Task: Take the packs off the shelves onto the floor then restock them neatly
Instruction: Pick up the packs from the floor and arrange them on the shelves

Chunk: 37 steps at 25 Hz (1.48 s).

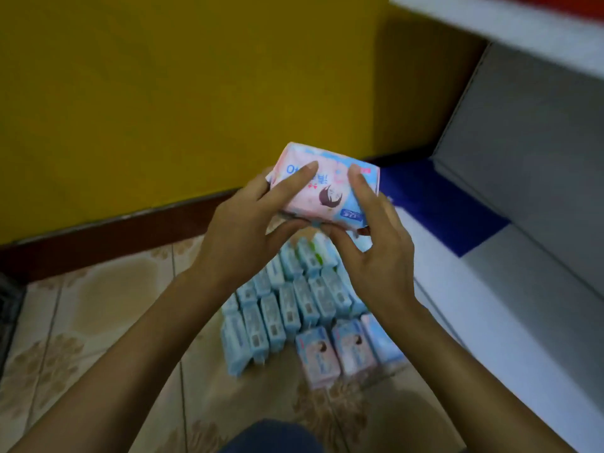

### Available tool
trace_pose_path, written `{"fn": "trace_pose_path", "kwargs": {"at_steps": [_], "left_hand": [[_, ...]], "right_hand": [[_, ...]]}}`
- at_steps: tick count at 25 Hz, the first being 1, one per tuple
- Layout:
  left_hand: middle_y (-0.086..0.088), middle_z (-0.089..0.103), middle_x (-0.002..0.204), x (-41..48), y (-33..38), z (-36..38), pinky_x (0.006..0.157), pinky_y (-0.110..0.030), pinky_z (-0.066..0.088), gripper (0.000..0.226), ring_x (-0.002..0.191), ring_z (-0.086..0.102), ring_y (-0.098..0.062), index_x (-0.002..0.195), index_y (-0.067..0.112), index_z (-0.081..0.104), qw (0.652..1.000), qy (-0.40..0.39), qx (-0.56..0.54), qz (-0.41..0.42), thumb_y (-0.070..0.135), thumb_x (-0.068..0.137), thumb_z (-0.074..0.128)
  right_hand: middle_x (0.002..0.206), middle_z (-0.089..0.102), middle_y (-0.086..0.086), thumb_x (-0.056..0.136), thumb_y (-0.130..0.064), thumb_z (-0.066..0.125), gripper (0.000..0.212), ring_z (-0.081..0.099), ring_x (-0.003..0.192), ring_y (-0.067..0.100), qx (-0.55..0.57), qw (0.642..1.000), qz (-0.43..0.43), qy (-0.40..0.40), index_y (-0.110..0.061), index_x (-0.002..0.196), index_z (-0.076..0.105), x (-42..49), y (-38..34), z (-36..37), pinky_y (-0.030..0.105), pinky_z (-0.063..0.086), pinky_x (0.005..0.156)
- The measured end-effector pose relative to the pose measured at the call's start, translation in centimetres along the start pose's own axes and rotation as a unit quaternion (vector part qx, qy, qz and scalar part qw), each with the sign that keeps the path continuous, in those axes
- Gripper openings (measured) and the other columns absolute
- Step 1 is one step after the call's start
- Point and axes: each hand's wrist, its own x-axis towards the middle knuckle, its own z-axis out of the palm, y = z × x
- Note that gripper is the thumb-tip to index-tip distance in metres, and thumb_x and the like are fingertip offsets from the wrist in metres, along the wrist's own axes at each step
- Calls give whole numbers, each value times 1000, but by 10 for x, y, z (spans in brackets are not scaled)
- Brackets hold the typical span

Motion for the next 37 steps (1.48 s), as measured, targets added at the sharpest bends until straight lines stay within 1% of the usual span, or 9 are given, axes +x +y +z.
{"fn": "trace_pose_path", "kwargs": {"at_steps": [4,8,13,18,21,25,29,32,37], "left_hand": [[-10,63,116,76,21,-55,73,-35,52,57,99,59,-22,135,28,50,999,37,-22,27,46,83,61],[-4,67,107,197,68,-169,64,-38,56,54,86,64,-24,130,38,48,999,33,-19,22,53,79,58],[-6,69,104,348,156,-319,59,-39,57,52,83,66,-25,123,26,64,997,39,-40,46,52,78,55],[-3,71,102,456,249,-410,53,-39,56,51,80,67,-23,121,27,66,990,43,-97,97,49,79,49],[1,71,104,484,328,-428,54,-32,55,53,78,66,-20,121,30,66,978,46,-145,145,53,77,49],[4,69,96,479,464,-431,54,-28,51,50,74,58,-14,122,33,65,951,22,-225,210,52,79,48],[3,70,100,447,602,-427,56,-32,52,46,78,64,-21,123,32,65,919,-21,-290,265,47,80,55],[7,68,111,414,691,-423,65,-31,50,43,88,63,-22,126,37,61,901,-63,-330,276,42,83,62],[15,54,134,392,766,-395,86,-26,43,56,114,54,-11,137,46,44,883,-184,-341,266,49,85,64]], "right_hand": [[123,57,2,89,-40,60,59,61,95,20,-41,996,-76,-4,-38,143,37,68,-43,-56,47,55,66],[122,58,-3,86,-42,60,61,60,95,9,-61,996,-66,-5,-33,143,40,165,-149,-147,43,56,68],[124,62,-2,86,-47,59,60,61,98,11,-145,988,-59,15,-28,141,43,278,-303,-282,44,53,78],[122,65,-3,86,-54,53,55,64,93,19,-202,977,-21,71,-36,138,44,330,-410,-406,47,51,82],[120,65,-8,84,-45,60,54,64,90,17,-247,962,-5,118,-37,136,46,312,-446,-487,47,51,81],[116,57,-25,81,-47,65,53,63,93,9,-270,942,48,192,-44,130,47,238,-483,-606,45,53,81],[113,58,-23,82,-39,70,54,63,89,10,-315,908,121,248,-49,129,45,139,-509,-708,47,52,84],[109,60,-23,81,-42,67,52,64,81,7,-358,880,157,270,-40,130,51,70,-526,-774,45,53,81],[111,66,-12,81,-43,68,55,60,81,3,-362,862,231,270,-38,133,50,19,-513,-827,22,48,75]]}}
